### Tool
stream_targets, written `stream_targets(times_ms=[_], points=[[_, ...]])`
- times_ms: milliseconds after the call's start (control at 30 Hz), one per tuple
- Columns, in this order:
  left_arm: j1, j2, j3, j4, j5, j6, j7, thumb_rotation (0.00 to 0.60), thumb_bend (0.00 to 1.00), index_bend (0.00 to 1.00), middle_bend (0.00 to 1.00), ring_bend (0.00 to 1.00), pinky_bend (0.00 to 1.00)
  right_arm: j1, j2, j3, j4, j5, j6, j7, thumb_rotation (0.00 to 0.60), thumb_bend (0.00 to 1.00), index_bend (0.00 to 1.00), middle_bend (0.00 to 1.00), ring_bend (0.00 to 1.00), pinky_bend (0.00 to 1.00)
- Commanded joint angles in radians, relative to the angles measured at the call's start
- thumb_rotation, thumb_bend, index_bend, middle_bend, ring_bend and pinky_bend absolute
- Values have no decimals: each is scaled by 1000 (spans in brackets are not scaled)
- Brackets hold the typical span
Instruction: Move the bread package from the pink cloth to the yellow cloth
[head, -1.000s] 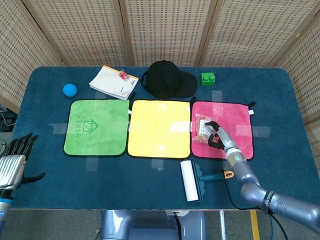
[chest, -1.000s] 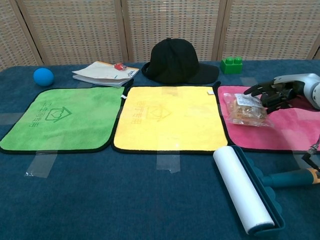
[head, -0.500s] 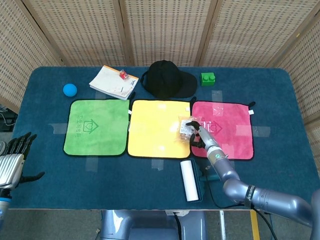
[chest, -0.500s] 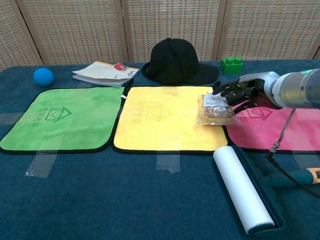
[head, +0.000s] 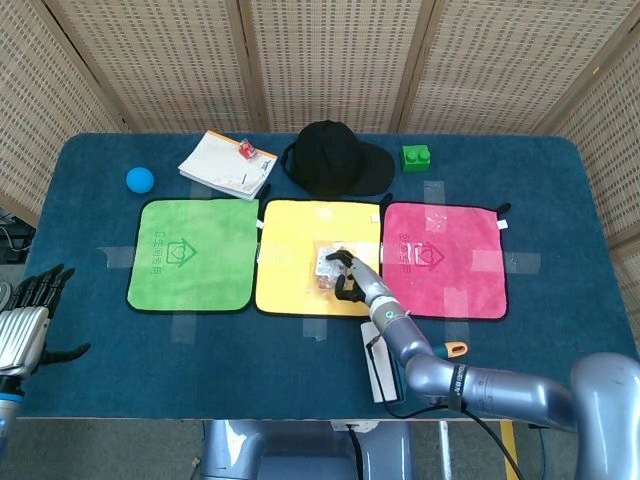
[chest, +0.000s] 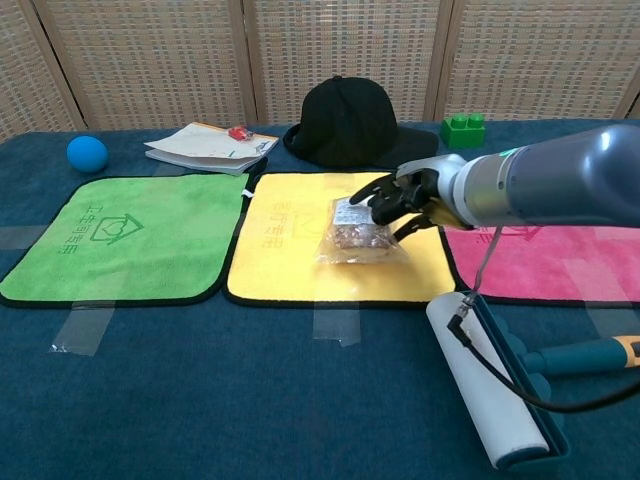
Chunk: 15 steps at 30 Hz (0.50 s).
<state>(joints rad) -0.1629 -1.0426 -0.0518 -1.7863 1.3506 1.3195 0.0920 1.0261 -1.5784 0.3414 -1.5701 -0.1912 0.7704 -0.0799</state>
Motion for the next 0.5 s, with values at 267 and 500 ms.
stream_targets(times_ms=[267, 500], points=[[-2, 7, 3, 1, 3, -4, -18, 600, 0, 0, 0, 0, 0, 63, -46, 37, 2, 12, 70, -49, 600, 1000, 193, 121, 27, 238], [0, 13, 0, 2, 0, 1, -31, 600, 0, 0, 0, 0, 0, 18, 43, 28, -83, -112, 112, -69, 600, 1000, 187, 106, 25, 231]])
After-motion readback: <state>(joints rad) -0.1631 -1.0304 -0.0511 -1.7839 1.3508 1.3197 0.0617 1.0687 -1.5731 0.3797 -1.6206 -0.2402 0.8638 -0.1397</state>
